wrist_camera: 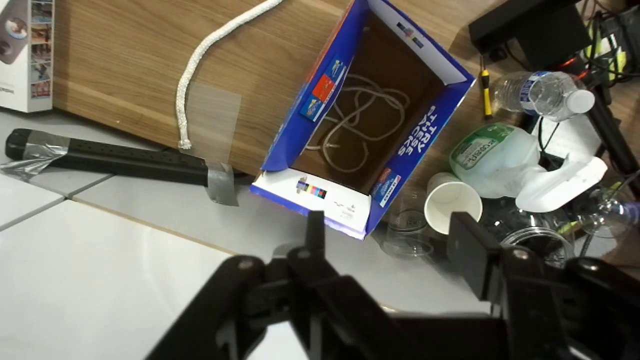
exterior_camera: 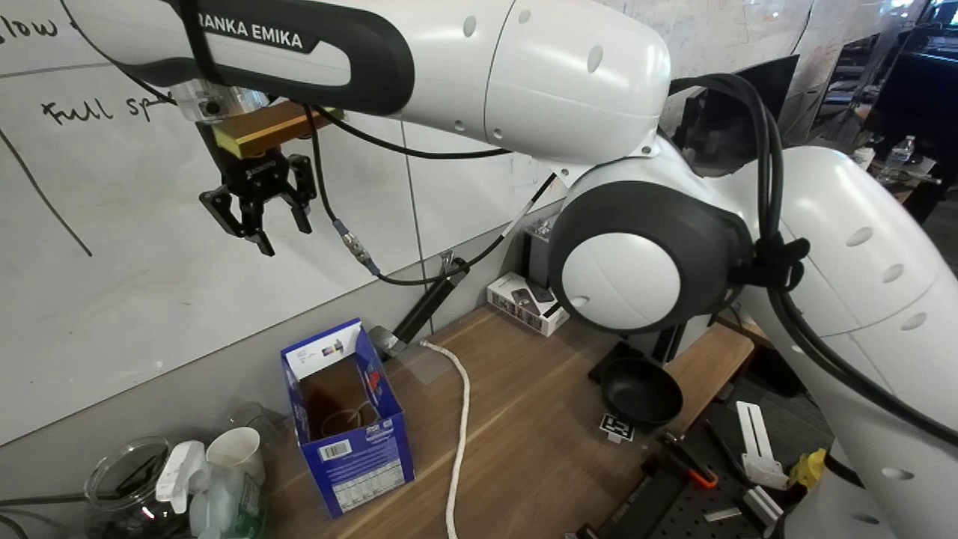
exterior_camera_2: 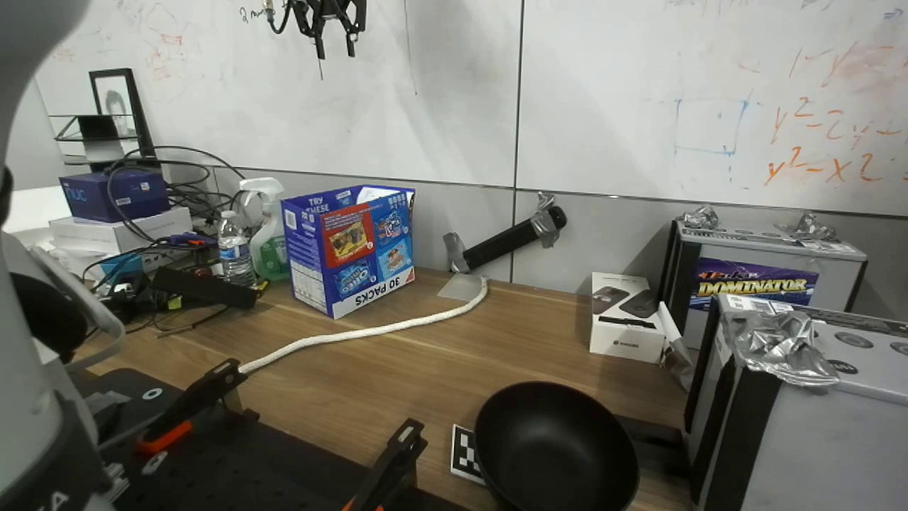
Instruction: Put the right and left ropes in the box
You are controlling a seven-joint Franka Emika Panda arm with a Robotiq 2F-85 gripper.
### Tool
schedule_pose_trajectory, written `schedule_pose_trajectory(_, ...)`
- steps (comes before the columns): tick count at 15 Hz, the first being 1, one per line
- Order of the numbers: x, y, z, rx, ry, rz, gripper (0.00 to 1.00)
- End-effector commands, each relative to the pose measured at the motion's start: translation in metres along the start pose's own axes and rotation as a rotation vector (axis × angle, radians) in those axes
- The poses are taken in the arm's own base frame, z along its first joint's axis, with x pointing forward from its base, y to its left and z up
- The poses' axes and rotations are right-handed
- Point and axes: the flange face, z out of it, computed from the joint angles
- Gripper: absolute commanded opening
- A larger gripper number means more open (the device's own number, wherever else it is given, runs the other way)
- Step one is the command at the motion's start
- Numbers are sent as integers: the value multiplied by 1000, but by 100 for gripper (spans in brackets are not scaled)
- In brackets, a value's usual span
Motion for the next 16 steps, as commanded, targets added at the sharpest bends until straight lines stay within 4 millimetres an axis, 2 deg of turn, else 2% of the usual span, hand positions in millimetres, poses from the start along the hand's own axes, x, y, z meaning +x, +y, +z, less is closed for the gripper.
schedule_pose_trajectory(1, -5, 0, -9, 12, -3, 3, 97)
schedule_pose_trajectory(2, -6, 0, -10, 3, -8, 7, 100)
schedule_pose_trajectory(9, -6, 9, -2, -30, -25, 70, 100)
schedule_pose_trajectory(12, -5, 16, 16, -10, -66, 82, 100)
schedule_pose_trajectory(16, 0, 26, 55, -15, -106, 97, 100)
